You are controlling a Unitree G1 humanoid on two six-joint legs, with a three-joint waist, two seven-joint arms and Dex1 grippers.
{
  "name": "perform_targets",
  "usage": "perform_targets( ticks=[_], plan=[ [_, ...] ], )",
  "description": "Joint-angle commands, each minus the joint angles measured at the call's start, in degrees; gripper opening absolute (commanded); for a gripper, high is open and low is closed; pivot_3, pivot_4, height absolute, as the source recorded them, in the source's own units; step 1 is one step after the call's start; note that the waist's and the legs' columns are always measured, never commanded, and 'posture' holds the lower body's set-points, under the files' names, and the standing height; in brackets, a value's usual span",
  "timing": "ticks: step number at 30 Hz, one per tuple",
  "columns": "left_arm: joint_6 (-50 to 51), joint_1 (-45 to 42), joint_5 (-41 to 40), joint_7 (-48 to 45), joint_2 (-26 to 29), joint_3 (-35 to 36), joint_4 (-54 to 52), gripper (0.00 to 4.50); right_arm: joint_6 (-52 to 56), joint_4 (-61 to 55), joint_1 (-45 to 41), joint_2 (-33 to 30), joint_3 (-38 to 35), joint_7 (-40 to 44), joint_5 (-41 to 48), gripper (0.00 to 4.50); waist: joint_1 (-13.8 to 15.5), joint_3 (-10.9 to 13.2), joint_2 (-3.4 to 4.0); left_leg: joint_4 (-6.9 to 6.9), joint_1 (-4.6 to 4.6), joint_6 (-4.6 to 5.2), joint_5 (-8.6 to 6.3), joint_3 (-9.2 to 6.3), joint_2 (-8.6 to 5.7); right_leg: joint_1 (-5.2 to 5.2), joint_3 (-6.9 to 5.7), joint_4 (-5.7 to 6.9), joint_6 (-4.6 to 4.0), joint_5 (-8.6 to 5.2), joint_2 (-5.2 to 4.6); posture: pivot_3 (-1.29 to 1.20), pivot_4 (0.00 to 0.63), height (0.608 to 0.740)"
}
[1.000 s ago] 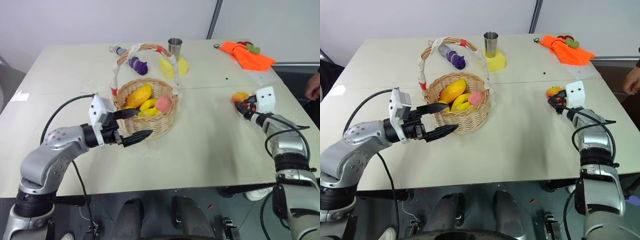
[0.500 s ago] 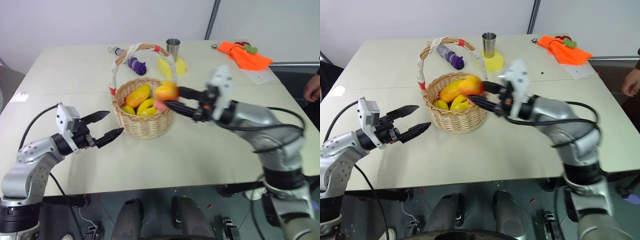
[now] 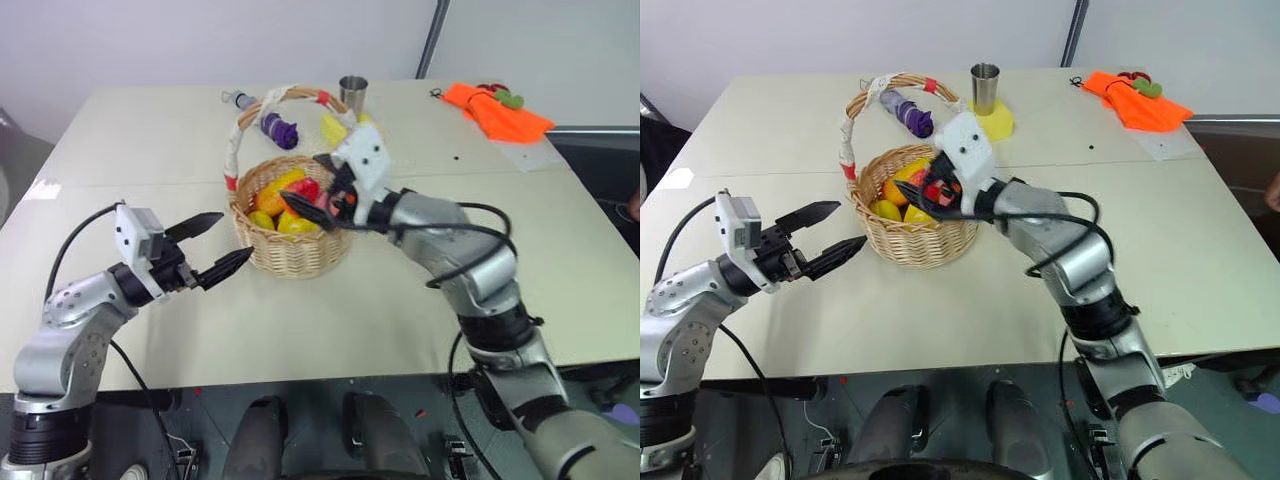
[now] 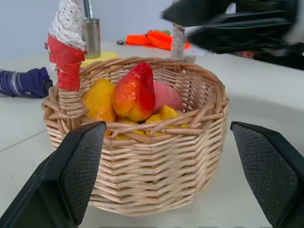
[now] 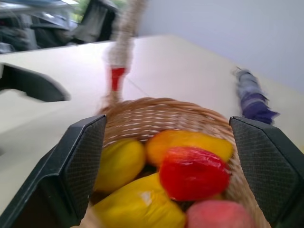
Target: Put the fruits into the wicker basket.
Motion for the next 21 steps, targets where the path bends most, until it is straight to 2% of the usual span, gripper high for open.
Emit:
perform_targets(
  ticks=[1,3,7,11,13,15,20,21],
  plan=[
    [-0.3,0.6,-1.5,0.2,0.0,0.9,-2.4,4.5,1.0,-2.9,2.1,-2.2,-6.3,0.2,1.8,4.42,-0.1,0.0,0.0,0.0,0.0,0.0,0.0,0.01,0.0,0.0,0.0,0.0,0.0,0.0,0.02,0.0,0.15,0.74],
    [-0.4,0.6,-1.5,0.1,-0.1,0.7,-2.3,4.5,3.9,-1.4,1.8,-1.2,-8.3,-2.8,2.2,4.42,-0.4,0.0,0.0,0.01,0.06,0.0,0.0,0.04,0.02,0.01,0.05,0.02,-0.02,0.0,0.05,0.0,0.15,0.74],
    [-0.7,-1.4,-0.9,0.2,-0.6,-0.7,-1.2,4.5,1.7,6.0,-1.7,3.2,-8.0,-8.6,-2.5,4.42,-0.4,0.0,0.0,0.0,0.14,0.0,0.0,0.01,0.1,0.0,0.08,0.09,-0.07,0.0,0.23,0.0,0.15,0.74],
    [-0.6,-2.6,-0.9,0.4,-0.9,-1.4,-1.0,4.5,-2.3,13.7,-5.0,6.9,-7.5,-8.9,-4.6,4.42,-0.2,0.0,0.0,0.0,0.1,0.0,0.0,-0.09,0.2,-0.01,0.16,0.08,-0.09,0.01,0.45,0.0,0.15,0.74],
    [-0.5,-2.7,-1.0,0.5,-0.9,-1.4,-1.2,4.5,-3.1,15.7,-5.6,8.3,-8.6,-9.1,-4.3,3.9,-0.2,0.0,0.0,-0.02,0.09,0.0,0.0,-0.11,0.2,-0.01,0.15,0.07,-0.06,0.02,0.46,0.0,0.15,0.74],
    [-0.5,-2.5,-1.0,0.8,-1.0,-1.3,-1.6,4.5,-3.5,16.7,-5.8,8.9,-9.8,-9.6,-4.2,3.13,-0.2,0.0,0.01,-0.04,0.08,0.0,0.0,-0.11,0.21,-0.01,0.15,0.06,-0.02,0.04,0.45,0.0,0.15,0.74],
    [-0.5,-1.7,-1.2,1.3,-1.1,-1.2,-2.4,4.5,-3.0,14.9,-5.5,8.7,-13.0,-9.8,-2.5,0.47,-0.2,0.0,0.02,-0.04,0.08,0.0,0.0,-0.11,0.21,-0.01,0.16,0.05,-0.07,0.02,0.45,0.0,0.15,0.74],
    [-0.5,-1.6,-1.3,1.4,-1.1,-1.2,-2.4,4.5,-2.8,14.1,-5.2,8.5,-13.6,-9.7,-2.0,0.06,-0.2,0.0,0.02,-0.04,0.08,0.0,0.0,-0.11,0.22,-0.01,0.16,0.05,-0.07,0.02,0.45,0.0,0.15,0.74]
  ],
)
